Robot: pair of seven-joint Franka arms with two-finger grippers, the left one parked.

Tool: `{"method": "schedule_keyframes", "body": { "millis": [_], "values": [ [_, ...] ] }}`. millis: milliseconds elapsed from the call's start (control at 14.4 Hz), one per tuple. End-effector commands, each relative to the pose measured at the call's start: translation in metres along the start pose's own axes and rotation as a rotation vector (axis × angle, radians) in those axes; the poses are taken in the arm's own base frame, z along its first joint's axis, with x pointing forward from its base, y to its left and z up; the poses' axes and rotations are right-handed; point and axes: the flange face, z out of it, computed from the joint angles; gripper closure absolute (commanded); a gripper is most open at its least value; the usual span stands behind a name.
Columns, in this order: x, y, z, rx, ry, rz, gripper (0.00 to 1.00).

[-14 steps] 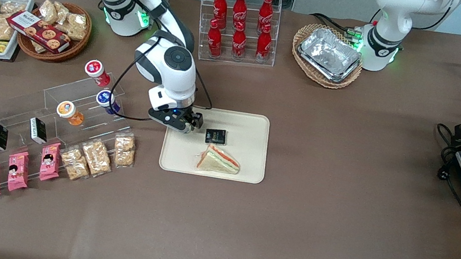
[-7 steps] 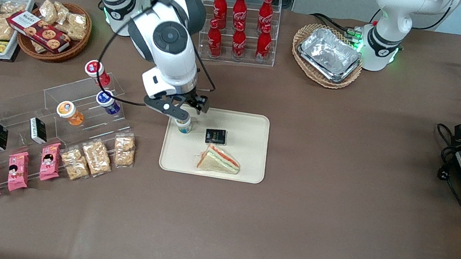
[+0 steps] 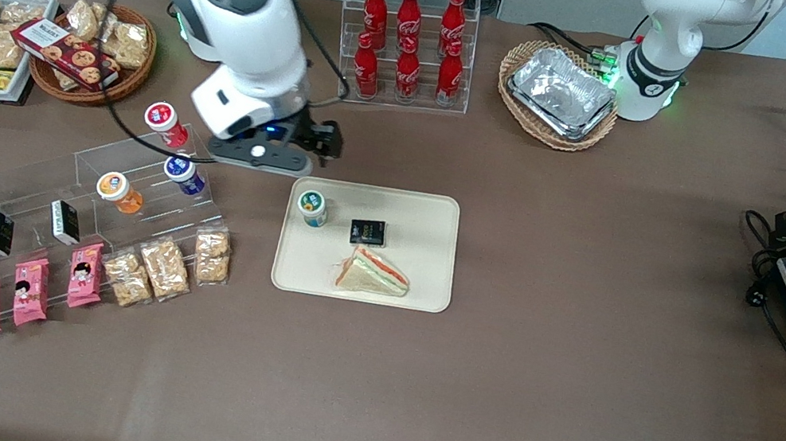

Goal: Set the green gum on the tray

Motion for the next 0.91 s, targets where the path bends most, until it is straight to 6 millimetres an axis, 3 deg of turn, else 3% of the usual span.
{"method": "schedule_keyframes", "body": {
  "millis": [0, 278, 418, 696, 835],
  "values": [
    [0.03, 0.068, -0.018, 0.0, -0.029, -0.114, 0.0],
    [0.073, 0.182, -0.025, -0.002, -0.047, -0.261, 0.0],
    [0.083, 0.227, -0.033, -0.003, -0.036, -0.316, 0.0],
    [0.092, 0.292, -0.036, -0.015, -0.045, -0.245, 0.0],
    [0.095, 0.313, -0.037, -0.014, -0.044, -0.209, 0.0]
  ]
}}
